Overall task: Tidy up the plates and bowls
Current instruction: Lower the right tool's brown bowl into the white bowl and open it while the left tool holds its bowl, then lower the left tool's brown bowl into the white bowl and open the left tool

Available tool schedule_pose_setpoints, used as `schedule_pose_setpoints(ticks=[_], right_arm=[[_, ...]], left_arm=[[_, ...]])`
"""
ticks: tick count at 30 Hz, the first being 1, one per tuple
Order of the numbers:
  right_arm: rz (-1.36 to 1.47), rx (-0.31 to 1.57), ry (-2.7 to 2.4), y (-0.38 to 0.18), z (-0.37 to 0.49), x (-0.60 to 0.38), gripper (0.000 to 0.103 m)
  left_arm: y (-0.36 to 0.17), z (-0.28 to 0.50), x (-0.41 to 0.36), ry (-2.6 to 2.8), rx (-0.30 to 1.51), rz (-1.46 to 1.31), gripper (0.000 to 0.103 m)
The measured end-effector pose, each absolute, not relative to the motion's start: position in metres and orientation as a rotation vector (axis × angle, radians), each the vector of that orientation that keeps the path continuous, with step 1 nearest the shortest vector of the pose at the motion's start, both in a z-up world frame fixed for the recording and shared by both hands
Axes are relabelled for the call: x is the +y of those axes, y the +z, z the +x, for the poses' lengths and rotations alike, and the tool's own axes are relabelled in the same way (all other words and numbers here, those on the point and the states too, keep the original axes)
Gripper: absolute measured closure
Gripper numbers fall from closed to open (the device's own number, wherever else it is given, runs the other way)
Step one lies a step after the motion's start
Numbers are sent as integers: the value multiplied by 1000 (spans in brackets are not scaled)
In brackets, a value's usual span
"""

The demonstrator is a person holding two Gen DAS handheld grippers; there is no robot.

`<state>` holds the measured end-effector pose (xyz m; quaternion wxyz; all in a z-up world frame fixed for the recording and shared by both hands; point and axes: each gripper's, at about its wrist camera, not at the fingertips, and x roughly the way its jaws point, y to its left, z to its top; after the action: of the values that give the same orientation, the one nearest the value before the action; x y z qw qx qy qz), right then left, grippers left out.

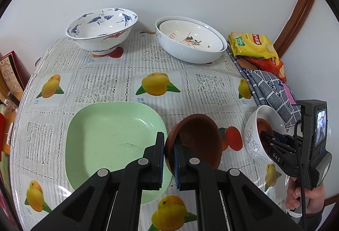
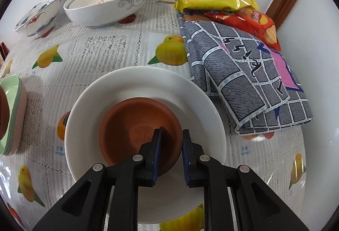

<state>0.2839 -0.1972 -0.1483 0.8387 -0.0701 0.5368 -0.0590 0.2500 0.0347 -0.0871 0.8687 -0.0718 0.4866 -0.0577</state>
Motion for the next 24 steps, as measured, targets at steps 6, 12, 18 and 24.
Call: schedule_pose_setpoints(ticks=[6, 12, 18, 24], right_arm=[[-127, 1114, -107, -138, 278, -198, 80], [-50, 1033, -57, -105, 258, -211, 74], [-7, 936, -72, -70, 228, -236, 66], [7, 889, -116, -54, 205, -267, 63]], left_arm=[[-82, 244, 30, -124, 1012, -137, 95], [-70, 236, 17, -145, 993, -130, 95], [-56, 225, -13, -190, 976, -100, 95], [-49, 217, -47, -236, 967, -88, 95]])
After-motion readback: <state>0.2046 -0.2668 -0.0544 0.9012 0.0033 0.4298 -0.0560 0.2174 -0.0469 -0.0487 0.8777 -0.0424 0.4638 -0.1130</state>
